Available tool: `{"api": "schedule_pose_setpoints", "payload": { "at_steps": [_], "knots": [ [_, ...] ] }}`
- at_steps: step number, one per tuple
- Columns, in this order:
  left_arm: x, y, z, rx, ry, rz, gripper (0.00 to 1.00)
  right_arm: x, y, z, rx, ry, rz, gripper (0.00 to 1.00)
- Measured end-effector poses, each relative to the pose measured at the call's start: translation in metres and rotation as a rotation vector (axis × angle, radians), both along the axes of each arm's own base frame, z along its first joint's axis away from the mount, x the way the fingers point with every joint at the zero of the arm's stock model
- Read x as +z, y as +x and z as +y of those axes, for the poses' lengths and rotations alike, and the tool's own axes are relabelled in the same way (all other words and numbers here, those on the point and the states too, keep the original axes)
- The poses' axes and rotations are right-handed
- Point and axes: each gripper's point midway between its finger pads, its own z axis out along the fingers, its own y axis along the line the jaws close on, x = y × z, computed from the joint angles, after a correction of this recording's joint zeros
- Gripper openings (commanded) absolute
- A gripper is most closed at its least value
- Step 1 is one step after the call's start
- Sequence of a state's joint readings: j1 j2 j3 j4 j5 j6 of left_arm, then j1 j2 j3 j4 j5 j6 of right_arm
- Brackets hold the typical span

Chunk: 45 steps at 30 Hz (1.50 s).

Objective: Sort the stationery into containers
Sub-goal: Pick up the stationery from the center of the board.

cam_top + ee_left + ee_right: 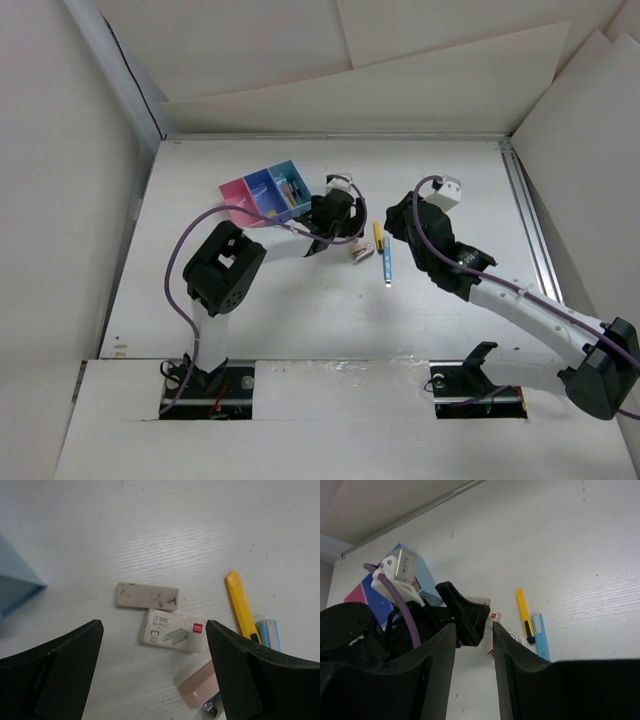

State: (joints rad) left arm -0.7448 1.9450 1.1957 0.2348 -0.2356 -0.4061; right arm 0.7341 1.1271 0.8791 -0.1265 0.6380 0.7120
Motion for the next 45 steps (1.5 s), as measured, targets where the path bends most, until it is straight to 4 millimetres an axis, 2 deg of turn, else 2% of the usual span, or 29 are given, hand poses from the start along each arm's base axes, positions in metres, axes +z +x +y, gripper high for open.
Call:
{"api": "schedule_pose_setpoints", "payload": {
  "at_steps": [4,8,15,17,18,20,23,25,26,33,36,40,44,45],
  "knots": [
    [0.004,0.013,-0.011,-0.015,0.012,-0.020,0.81,0.000,0.000,0.000,-0.001,-0.001,0.000,0.41],
    [0.000,0.023,-0.017,-0.026,0.032,-0.027,0.79,0.000,0.000,0.000,-0.002,-0.001,-0.001,0.41],
    [-0.024,0.021,-0.009,-0.024,0.113,0.011,0.76,0.000,0.000,0.000,-0.002,-0.001,0.000,0.41],
    [-0.024,0.023,-0.008,-0.020,0.119,0.008,0.75,0.000,0.000,-0.001,-0.002,0.000,-0.001,0.41],
    [-0.024,0.023,-0.008,-0.018,0.122,0.008,0.69,0.000,0.000,-0.001,-0.002,0.001,-0.002,0.41],
    [-0.025,0.023,-0.007,-0.015,0.128,0.006,0.66,-0.003,0.000,-0.001,-0.002,-0.003,0.002,0.41],
    [-0.026,0.025,-0.005,-0.008,0.137,0.002,0.56,-0.004,-0.001,-0.001,-0.003,-0.005,0.004,0.41],
    [-0.027,0.026,-0.005,-0.004,0.141,-0.001,0.47,-0.003,-0.001,-0.001,-0.004,-0.005,0.003,0.41],
    [-0.027,0.028,-0.006,-0.002,0.141,-0.003,0.40,-0.004,-0.001,-0.001,-0.004,-0.005,0.004,0.41],
    [-0.021,0.028,-0.007,0.006,0.125,-0.016,0.29,-0.003,-0.001,-0.002,-0.005,-0.005,0.003,0.41],
    [-0.008,0.024,-0.002,0.015,0.108,-0.025,0.28,-0.003,-0.001,-0.002,-0.005,-0.005,0.003,0.41],
    [0.038,0.023,0.006,0.058,0.010,-0.077,0.28,-0.003,-0.001,-0.002,-0.005,-0.005,0.002,0.41],
    [0.086,0.029,0.047,0.171,-0.110,-0.142,0.29,-0.003,0.000,-0.001,-0.005,-0.003,0.001,0.41],
    [0.100,0.033,0.069,0.231,-0.145,-0.167,0.29,-0.003,0.000,-0.001,-0.005,-0.003,0.001,0.41]
  ]
}}
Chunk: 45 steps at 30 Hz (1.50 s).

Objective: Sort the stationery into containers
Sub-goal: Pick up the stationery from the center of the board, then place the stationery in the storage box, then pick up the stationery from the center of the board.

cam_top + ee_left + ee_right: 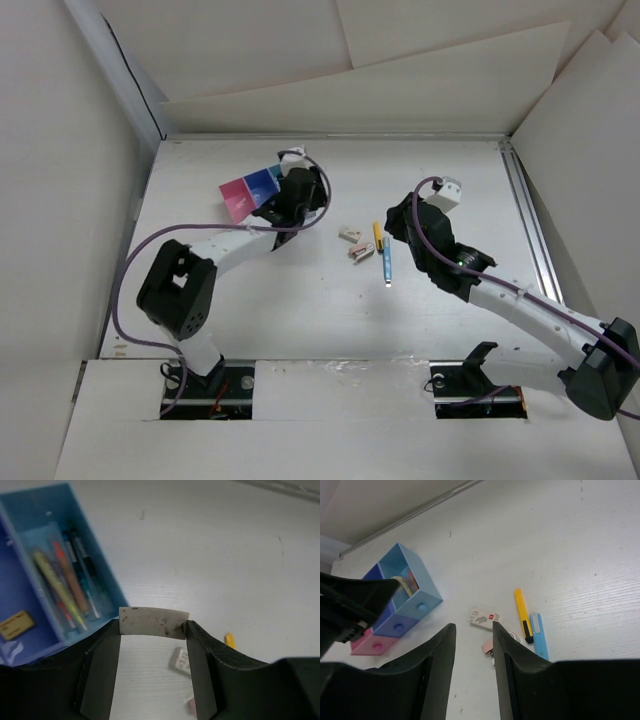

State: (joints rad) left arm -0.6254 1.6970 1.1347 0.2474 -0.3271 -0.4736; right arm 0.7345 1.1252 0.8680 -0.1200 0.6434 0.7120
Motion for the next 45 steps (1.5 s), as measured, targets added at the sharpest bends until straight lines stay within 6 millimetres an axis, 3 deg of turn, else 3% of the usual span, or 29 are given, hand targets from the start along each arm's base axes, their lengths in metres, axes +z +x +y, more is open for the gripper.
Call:
{"api": "schedule_pose_setpoints", "payload": {
  "at_steps": [1,4,9,16,24,30,34,36,40,43,45],
  "knots": [
    [0.002,0.000,0.006,0.015,-0.008,-0.002,0.29,0.000,0.000,0.000,0.000,0.000,0.000,0.41],
    [0.007,0.006,0.050,0.128,-0.053,-0.012,0.31,0.000,0.000,0.000,0.000,0.001,-0.001,0.41],
    [-0.015,0.008,0.099,0.265,-0.033,0.032,0.32,0.000,0.000,0.000,0.000,0.001,0.000,0.41],
    [-0.022,0.004,0.116,0.357,0.020,0.042,0.36,0.000,0.000,0.000,0.000,0.000,0.000,0.41],
    [-0.037,0.004,0.127,0.412,0.071,0.061,0.68,0.000,0.000,0.000,0.000,0.000,0.000,0.41],
    [-0.050,0.003,0.125,0.396,0.087,0.093,0.71,0.000,0.000,0.000,0.001,0.000,-0.001,0.41],
    [-0.043,0.002,0.114,0.352,0.073,0.076,0.69,0.000,0.000,0.000,0.001,0.000,-0.001,0.41],
    [-0.035,-0.005,0.096,0.290,0.065,0.058,0.69,0.000,0.000,0.000,0.000,0.000,0.000,0.41],
    [-0.018,-0.033,0.023,0.067,0.041,0.013,0.70,0.000,0.000,0.000,0.000,0.000,0.000,0.41],
    [-0.026,-0.058,-0.034,-0.117,0.053,0.034,0.74,0.000,0.000,0.000,0.001,0.000,0.000,0.41],
    [-0.040,-0.068,-0.060,-0.205,0.069,0.060,0.78,0.000,0.000,0.000,0.000,0.000,0.000,0.41]
  ]
}}
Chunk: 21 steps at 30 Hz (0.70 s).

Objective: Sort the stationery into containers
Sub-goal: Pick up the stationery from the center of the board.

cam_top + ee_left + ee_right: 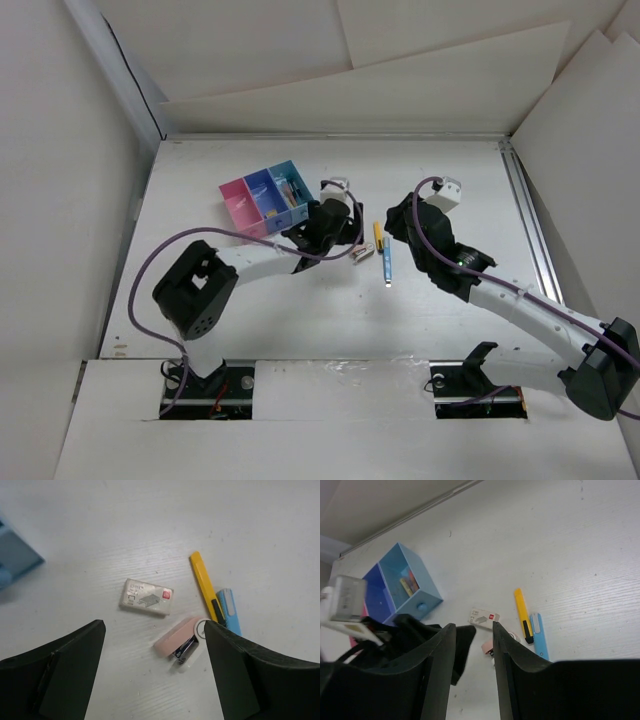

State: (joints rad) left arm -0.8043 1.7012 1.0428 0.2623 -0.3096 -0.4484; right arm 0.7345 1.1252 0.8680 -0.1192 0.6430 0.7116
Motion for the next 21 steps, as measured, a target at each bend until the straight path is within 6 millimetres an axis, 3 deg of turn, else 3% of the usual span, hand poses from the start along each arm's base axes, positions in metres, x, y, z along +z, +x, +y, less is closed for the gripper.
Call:
{"api": "schedule_pose_setpoints", "payload": {
  "at_steps": [2,6,8,15,21],
  "knots": [
    [-0.020,-0.003,-0.011,-0.049,0.028,0.037,0.81,0.000,0.000,0.000,0.000,0.001,-0.001,0.41],
    [-0.063,-0.005,-0.014,-0.104,0.108,0.116,0.83,0.002,0.000,-0.001,0.000,0.004,-0.005,0.41],
    [-0.074,-0.003,-0.016,-0.121,0.131,0.136,0.83,0.002,-0.001,0.000,0.000,0.004,-0.005,0.41],
    [-0.071,0.013,-0.030,-0.146,0.145,0.112,0.80,0.002,-0.001,0.000,0.000,0.004,-0.005,0.41],
    [-0.086,0.018,-0.031,-0.152,0.197,0.120,0.68,0.002,-0.001,0.000,0.000,0.004,-0.004,0.41]
  ]
}}
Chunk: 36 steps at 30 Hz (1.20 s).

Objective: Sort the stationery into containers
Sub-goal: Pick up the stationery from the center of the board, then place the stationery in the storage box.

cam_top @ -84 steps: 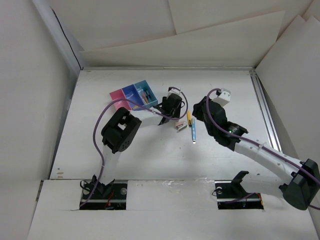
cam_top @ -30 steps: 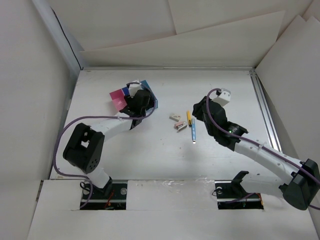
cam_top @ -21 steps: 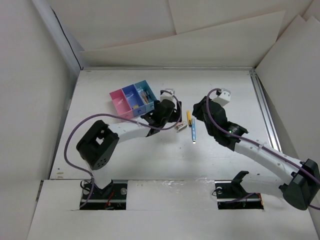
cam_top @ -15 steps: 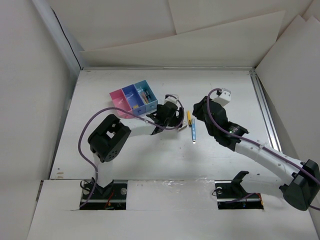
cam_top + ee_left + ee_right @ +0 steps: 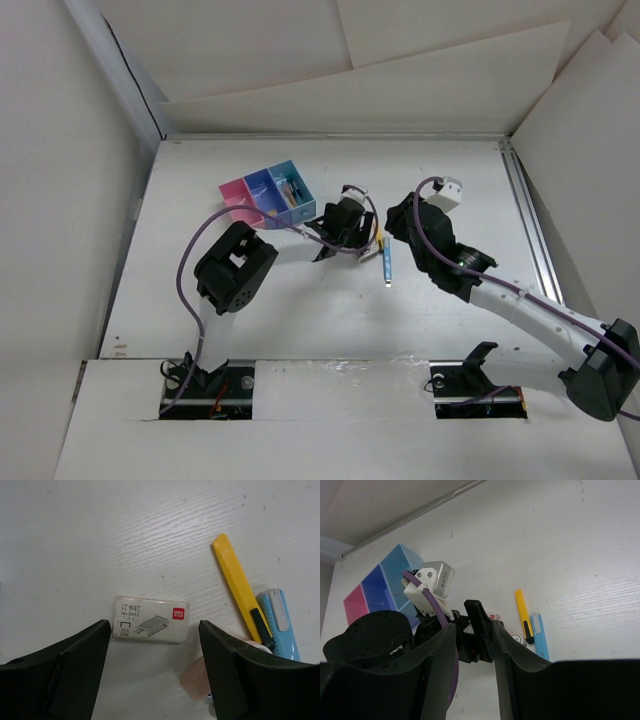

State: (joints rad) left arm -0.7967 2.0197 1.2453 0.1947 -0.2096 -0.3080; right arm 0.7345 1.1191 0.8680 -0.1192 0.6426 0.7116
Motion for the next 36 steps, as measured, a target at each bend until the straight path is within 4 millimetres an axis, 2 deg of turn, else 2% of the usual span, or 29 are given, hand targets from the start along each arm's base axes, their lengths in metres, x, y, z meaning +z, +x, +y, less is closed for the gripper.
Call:
{"api": "schedule_pose_setpoints", "payload": {
  "at_steps": [3,8,16,19,24,25,27,28,30,32,34,36],
  "knots": [
    [0.000,0.001,0.002,0.004,0.010,-0.004,0.66,0.000,0.000,0.000,0.000,0.000,0.000,0.41],
    [-0.002,0.004,0.008,0.032,0.043,-0.019,0.40,0.000,0.000,0.000,0.000,0.000,0.000,0.41],
    [0.001,0.001,0.014,0.067,0.037,-0.023,0.28,0.000,0.000,0.000,0.000,-0.001,0.001,0.41],
    [0.016,-0.003,0.018,0.085,0.009,-0.031,0.28,0.000,0.000,0.000,0.000,-0.001,0.001,0.41],
    [0.075,-0.007,0.034,0.163,-0.111,-0.113,0.29,0.000,0.000,0.000,0.000,-0.001,0.000,0.41],
    [0.092,-0.007,0.041,0.191,-0.147,-0.138,0.29,0.000,0.000,0.000,0.000,-0.001,0.001,0.41],
    [0.114,-0.003,0.053,0.244,-0.211,-0.174,0.30,0.000,0.000,0.000,0.000,0.000,0.001,0.41],
    [0.129,0.003,0.072,0.297,-0.255,-0.198,0.32,0.000,0.000,0.000,0.001,-0.001,0.001,0.41],
    [0.141,0.018,0.103,0.397,-0.312,-0.221,0.33,0.000,0.000,0.001,0.003,0.000,0.001,0.41],
    [0.141,0.036,0.141,0.505,-0.352,-0.226,0.34,0.000,0.000,0.001,0.005,0.001,0.001,0.41],
    [0.132,0.048,0.176,0.600,-0.363,-0.216,0.35,0.000,-0.001,0.002,0.008,0.001,0.002,0.41],
    [0.121,0.053,0.205,0.679,-0.353,-0.205,0.37,0.000,-0.001,0.002,0.010,0.002,0.002,0.41]
  ]
}}
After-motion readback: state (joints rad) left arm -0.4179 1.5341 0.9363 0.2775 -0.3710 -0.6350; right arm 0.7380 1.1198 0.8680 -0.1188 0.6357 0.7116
